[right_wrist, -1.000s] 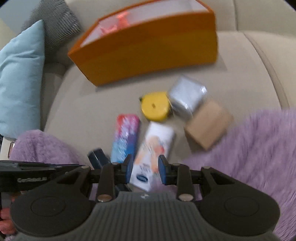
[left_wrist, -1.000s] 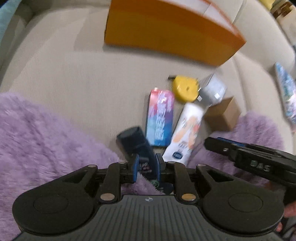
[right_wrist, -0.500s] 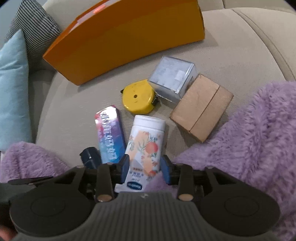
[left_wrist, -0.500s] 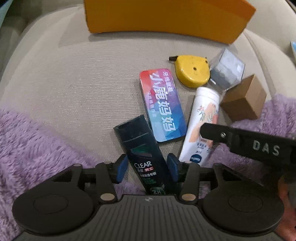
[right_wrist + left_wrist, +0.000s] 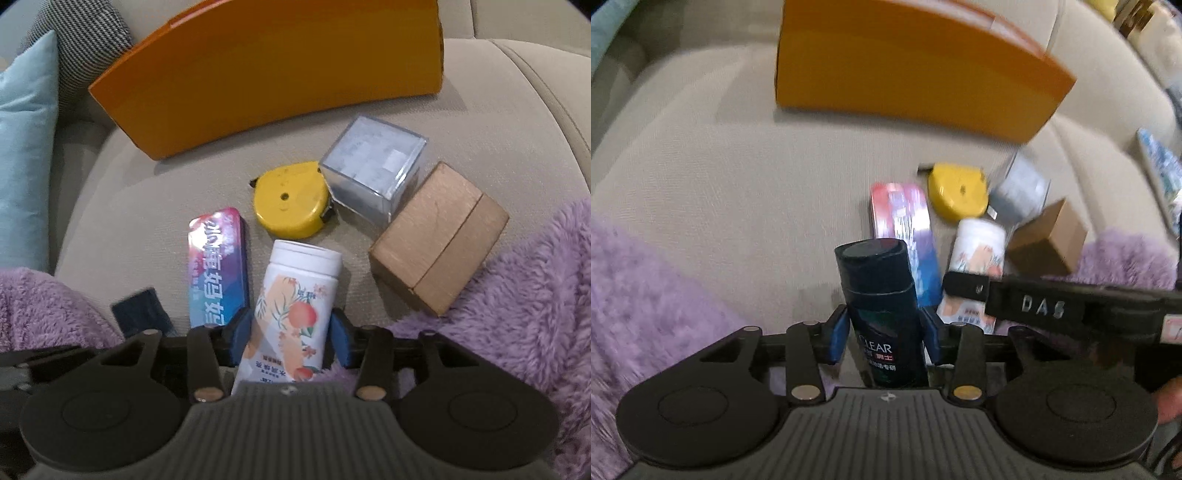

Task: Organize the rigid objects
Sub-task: 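Grasp CLEAR bottle with left tool while right tool grasps white lotion bottle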

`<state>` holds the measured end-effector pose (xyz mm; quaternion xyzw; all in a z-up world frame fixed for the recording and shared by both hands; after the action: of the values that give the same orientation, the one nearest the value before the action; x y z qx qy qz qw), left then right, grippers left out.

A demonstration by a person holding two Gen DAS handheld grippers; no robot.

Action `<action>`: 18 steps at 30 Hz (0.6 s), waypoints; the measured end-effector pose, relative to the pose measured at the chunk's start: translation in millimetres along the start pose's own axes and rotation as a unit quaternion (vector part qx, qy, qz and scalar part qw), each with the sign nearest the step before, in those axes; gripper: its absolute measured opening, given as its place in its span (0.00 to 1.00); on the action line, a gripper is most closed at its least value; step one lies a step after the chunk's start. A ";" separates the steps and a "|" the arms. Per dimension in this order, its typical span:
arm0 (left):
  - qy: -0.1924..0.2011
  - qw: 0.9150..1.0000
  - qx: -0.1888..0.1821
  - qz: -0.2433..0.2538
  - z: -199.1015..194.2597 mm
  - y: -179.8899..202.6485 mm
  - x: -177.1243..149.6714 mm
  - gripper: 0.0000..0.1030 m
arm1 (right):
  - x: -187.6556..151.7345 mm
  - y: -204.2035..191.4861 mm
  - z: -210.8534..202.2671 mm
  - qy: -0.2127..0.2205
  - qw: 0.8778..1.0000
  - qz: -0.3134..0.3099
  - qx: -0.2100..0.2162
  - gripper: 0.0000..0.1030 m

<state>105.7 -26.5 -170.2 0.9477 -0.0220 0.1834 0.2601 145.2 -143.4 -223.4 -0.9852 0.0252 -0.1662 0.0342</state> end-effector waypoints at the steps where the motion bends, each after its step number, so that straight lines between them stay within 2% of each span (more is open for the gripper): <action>1: 0.009 1.000 -0.003 0.003 -3.5 -3.7 4.4 0.45 | 1.6 -2.2 -1.6 0.007 1.000 -0.003 0.002 0.45; 5: 0.037 0.999 -0.004 -0.012 -14.1 -23.3 26.1 0.44 | 13.6 -11.0 -4.1 0.033 0.999 -0.029 0.005 0.43; 7: 0.044 0.999 -0.002 -0.015 -3.3 -27.4 36.3 0.44 | 17.0 -15.1 0.6 0.034 0.998 -0.044 0.000 0.43; 11: 0.011 0.997 -0.010 -0.072 15.1 -43.1 30.5 0.45 | 16.4 -11.3 11.3 0.000 1.000 -0.017 0.020 0.46; 13: 0.009 0.998 -0.005 -0.066 14.1 -41.2 29.0 0.50 | 15.6 -4.6 11.9 -0.016 0.999 0.009 0.032 0.46; 16: -0.008 0.999 0.006 -0.048 12.7 -36.4 22.8 0.51 | 11.4 7.9 13.2 -0.041 0.996 0.058 0.046 0.47; 18: -0.019 0.999 0.015 -0.030 13.7 -32.8 22.4 0.54 | 11.5 11.5 13.4 -0.046 0.995 0.068 0.049 0.46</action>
<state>135.7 -3.8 -189.0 0.9550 0.0046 0.1580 0.2509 160.0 -154.8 -233.1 -0.9849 0.0821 -0.1192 0.0953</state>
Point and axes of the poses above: each gripper's, at about its wrist camera, not at the fingertips, and z roughly the way its jaws point, y to its right, x to its top, the point moved 9 cm from there along z, roughly the way its jaws point, and after that the axes turned 15 degrees about -x, right-handed, at the moved point
